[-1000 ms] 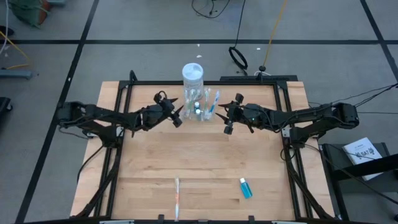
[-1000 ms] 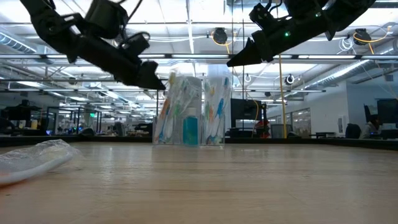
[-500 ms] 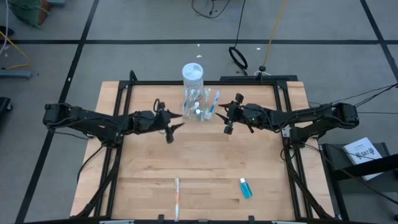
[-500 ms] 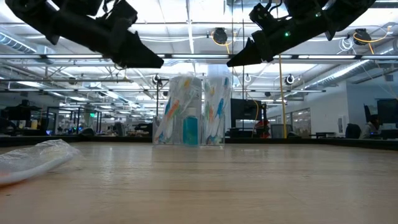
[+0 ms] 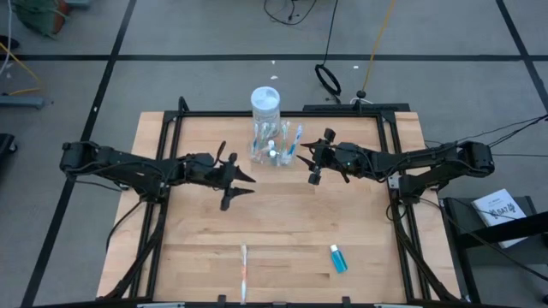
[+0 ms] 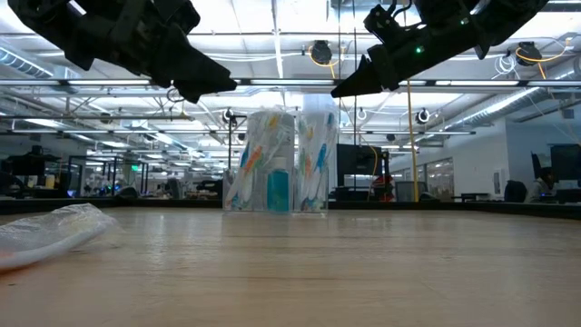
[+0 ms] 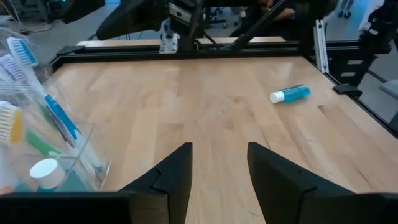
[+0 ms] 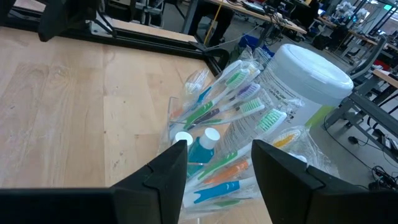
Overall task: Pick & Place toothbrushing station
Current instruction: Put the blue mouthwash bottle into the transparent organizer
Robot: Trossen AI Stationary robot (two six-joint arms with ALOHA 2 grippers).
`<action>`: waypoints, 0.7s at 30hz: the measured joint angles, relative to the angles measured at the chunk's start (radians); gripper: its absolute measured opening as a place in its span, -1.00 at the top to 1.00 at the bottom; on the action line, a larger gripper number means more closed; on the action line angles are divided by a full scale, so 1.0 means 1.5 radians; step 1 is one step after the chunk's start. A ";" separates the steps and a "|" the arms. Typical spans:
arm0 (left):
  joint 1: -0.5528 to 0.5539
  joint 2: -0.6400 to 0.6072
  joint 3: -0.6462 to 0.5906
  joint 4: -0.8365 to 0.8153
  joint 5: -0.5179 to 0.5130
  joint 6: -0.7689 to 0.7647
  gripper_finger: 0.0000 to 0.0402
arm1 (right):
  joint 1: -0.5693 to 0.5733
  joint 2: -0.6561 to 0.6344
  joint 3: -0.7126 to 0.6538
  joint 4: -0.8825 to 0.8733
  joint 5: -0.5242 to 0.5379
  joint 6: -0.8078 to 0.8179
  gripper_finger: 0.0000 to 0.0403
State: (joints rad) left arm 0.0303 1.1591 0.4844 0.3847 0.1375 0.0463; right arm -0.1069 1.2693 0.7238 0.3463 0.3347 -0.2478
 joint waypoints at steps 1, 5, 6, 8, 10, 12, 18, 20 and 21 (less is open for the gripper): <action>0.000 0.000 0.000 0.000 0.000 0.000 0.22 | 0.000 0.000 0.000 0.000 0.000 0.000 0.15; 0.000 0.000 0.000 0.000 0.000 0.000 0.22 | 0.000 0.000 0.000 0.000 0.000 0.000 0.15; 0.000 0.000 0.000 0.000 0.000 0.000 0.22 | 0.000 0.000 0.000 0.000 0.000 0.000 0.15; 0.000 0.000 0.000 0.000 0.000 0.000 0.22 | 0.000 0.000 0.000 0.000 0.000 0.000 0.15; 0.000 0.000 0.000 0.000 0.000 0.000 0.22 | 0.000 0.000 0.000 0.000 0.000 0.000 0.15; 0.000 0.000 0.000 0.000 0.000 0.000 0.22 | 0.000 0.000 0.000 0.000 0.000 0.000 0.15; -0.003 0.000 0.000 -0.008 0.012 -0.004 0.22 | 0.000 0.000 0.000 0.000 0.000 0.000 0.15; -0.009 0.000 0.000 -0.012 0.013 -0.001 0.22 | 0.000 0.000 0.000 0.000 0.000 0.005 0.15; -0.010 0.000 0.000 -0.012 0.014 0.000 0.22 | 0.000 0.000 0.000 0.000 0.000 0.016 0.15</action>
State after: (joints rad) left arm 0.0152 1.1591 0.4843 0.3674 0.1578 0.0463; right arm -0.1066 1.2692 0.7238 0.3462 0.3347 -0.2243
